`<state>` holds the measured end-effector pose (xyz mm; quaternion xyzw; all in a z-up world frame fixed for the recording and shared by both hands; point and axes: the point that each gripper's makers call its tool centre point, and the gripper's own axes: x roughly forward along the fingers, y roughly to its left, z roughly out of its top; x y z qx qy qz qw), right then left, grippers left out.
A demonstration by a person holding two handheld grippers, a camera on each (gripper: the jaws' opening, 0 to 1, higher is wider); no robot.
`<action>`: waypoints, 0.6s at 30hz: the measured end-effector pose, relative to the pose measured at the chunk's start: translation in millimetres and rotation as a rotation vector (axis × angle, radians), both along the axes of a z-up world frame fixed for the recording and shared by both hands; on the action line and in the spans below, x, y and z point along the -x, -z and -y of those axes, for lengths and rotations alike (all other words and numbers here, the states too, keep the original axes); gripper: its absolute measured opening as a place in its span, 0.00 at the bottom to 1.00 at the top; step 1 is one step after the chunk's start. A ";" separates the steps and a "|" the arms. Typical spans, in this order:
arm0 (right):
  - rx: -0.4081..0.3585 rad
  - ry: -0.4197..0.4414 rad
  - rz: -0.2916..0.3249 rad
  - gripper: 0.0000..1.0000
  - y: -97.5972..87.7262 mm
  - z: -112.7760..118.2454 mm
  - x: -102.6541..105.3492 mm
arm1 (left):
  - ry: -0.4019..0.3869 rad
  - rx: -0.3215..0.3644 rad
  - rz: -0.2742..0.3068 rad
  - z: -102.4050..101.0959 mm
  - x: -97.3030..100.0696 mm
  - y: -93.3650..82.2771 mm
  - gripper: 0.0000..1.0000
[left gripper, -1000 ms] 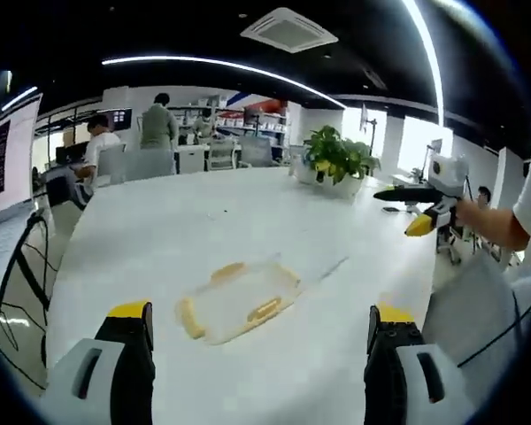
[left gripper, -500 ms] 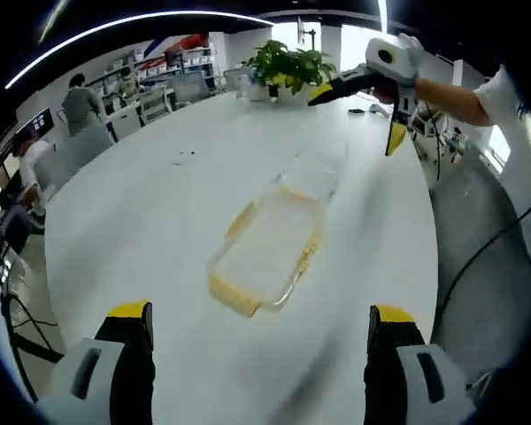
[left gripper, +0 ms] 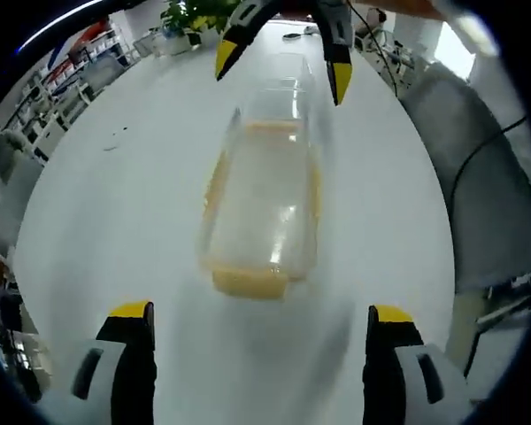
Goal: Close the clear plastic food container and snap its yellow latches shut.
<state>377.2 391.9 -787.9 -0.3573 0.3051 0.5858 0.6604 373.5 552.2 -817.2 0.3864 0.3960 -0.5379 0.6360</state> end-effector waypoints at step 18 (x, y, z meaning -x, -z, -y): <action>0.243 -0.083 -0.066 0.62 56.4 9.1 -6.9 | 0.136 -0.099 -0.027 15.4 -8.7 21.9 0.78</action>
